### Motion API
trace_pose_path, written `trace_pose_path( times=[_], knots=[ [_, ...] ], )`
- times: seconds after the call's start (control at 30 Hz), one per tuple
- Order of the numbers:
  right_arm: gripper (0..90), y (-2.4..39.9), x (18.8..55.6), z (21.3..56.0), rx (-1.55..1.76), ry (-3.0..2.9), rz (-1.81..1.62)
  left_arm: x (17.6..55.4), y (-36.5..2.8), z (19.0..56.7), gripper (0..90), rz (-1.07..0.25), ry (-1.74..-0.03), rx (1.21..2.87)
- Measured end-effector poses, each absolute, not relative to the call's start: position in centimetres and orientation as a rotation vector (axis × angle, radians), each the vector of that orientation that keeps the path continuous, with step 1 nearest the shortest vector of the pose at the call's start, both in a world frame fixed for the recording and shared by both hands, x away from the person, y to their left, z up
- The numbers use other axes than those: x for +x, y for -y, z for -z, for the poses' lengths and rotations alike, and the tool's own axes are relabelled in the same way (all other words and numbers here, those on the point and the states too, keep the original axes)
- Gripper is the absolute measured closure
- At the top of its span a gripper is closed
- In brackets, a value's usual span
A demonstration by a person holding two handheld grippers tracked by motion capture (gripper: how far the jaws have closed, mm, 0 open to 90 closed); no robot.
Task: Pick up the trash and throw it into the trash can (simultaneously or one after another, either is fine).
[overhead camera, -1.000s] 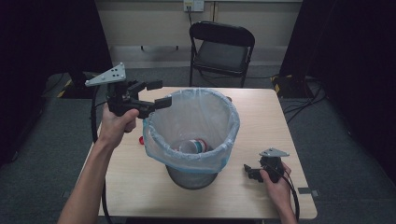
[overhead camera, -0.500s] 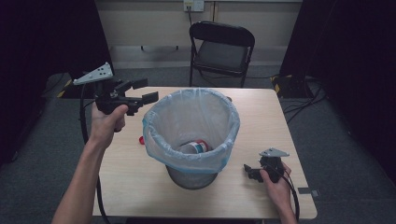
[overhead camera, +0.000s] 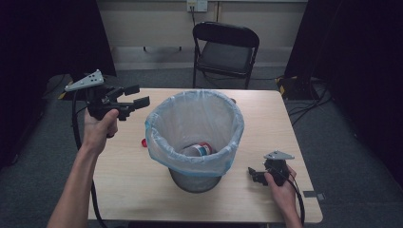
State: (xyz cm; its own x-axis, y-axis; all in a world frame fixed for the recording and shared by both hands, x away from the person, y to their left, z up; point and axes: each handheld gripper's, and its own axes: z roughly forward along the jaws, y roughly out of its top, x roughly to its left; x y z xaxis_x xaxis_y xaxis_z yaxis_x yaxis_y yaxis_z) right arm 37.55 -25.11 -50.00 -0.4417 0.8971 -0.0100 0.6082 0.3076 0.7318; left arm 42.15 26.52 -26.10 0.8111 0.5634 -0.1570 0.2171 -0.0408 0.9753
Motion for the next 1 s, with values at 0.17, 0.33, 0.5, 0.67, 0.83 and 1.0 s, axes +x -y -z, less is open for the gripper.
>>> trace_pose_path(
  times=[0.17,0.33,0.5,0.67,0.83,1.0],
  knots=[
    [10.1,25.1,37.5,50.0,1.339,-2.162,-0.933,42.2,-27.5,27.0,21.9,-0.308,-0.660,1.603],
    [10.1,25.1,37.5,50.0,1.339,-2.162,-0.933,42.4,-28.6,28.5,21.9,-0.338,-0.725,1.625],
    [10.1,25.1,37.5,50.0,1.339,-2.162,-0.933,42.4,-29.3,29.3,21.8,-0.328,-0.753,1.633],
    [10.1,25.1,37.5,50.0,1.342,-2.162,-0.933,42.2,-30.4,31.2,21.3,-0.352,-0.806,1.653],
    [10.1,25.1,37.5,50.0,1.342,-2.162,-0.933,42.7,-31.1,33.6,21.3,-0.332,-0.866,1.693],
    [10.1,25.1,37.5,50.0,1.342,-2.162,-0.932,43.0,-31.0,35.3,21.3,-0.329,-0.889,1.760]
  ],
)
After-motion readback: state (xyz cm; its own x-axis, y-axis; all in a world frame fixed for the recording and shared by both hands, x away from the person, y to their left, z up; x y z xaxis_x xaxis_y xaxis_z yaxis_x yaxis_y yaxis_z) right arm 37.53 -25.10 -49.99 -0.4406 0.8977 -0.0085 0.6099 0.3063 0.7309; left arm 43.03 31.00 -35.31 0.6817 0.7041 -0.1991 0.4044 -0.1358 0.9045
